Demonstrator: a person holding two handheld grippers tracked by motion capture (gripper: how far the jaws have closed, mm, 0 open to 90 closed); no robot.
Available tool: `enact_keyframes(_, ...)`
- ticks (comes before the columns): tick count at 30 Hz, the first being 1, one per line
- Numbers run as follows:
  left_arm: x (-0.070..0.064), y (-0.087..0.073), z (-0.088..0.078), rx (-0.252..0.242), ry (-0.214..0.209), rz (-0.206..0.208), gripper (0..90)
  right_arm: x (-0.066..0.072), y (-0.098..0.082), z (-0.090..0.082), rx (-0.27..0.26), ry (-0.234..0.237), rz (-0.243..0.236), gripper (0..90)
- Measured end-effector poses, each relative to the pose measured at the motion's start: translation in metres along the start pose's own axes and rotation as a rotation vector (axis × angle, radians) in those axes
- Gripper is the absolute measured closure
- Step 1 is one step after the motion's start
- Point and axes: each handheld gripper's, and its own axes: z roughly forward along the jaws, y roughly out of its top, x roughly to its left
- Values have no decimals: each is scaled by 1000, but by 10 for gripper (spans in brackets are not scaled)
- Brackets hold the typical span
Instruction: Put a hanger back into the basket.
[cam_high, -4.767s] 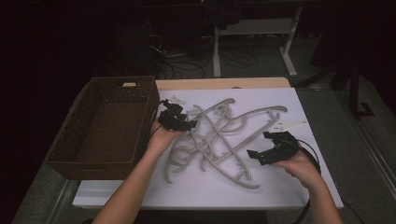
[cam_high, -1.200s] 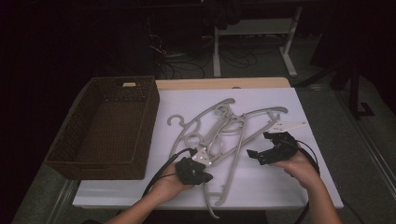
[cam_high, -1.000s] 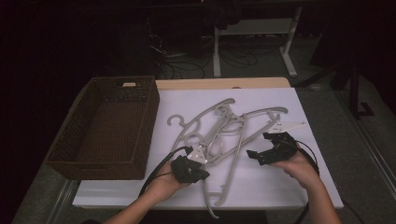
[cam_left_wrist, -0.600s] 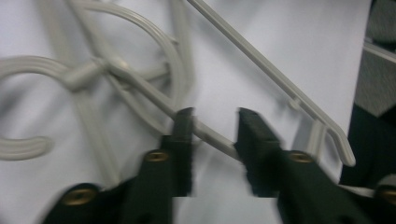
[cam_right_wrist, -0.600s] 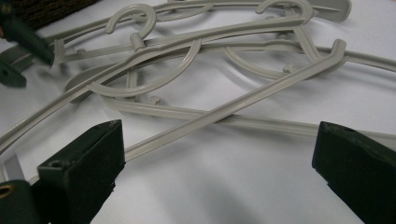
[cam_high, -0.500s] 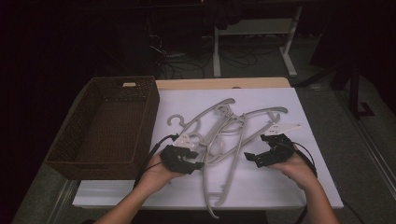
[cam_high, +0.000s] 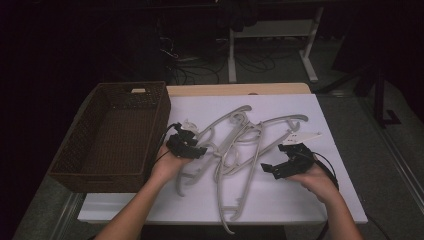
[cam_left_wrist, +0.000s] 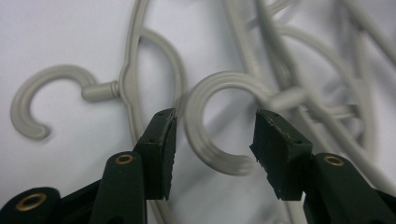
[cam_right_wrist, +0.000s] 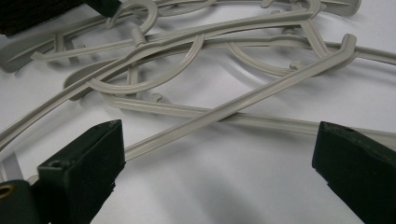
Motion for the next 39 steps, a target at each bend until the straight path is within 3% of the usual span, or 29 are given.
enact_keyframes(5, 5, 0, 13, 20, -20, -23, 581, 0, 1, 0, -4, 2, -5, 20)
enact_keyframes(12, 7, 2, 19, -7, -22, -43, 745, 0, 1, -1, -9, 2, 4, 20)
enact_keyframes(18, 5, 9, 18, -14, -29, -38, 758, 0, 1, -1, -9, 0, 2, 20)
enact_keyframes(23, -1, 19, 11, -37, -41, -24, 758, 0, 1, -1, -12, 1, 2, 20)
enact_keyframes(33, -22, 53, -6, -76, -78, 46, 764, -1, 1, -4, -24, 1, 6, 21)
enact_keyframes(39, -23, 80, 1, -74, -60, 80, 764, -2, 1, -4, -30, 1, 11, 20)
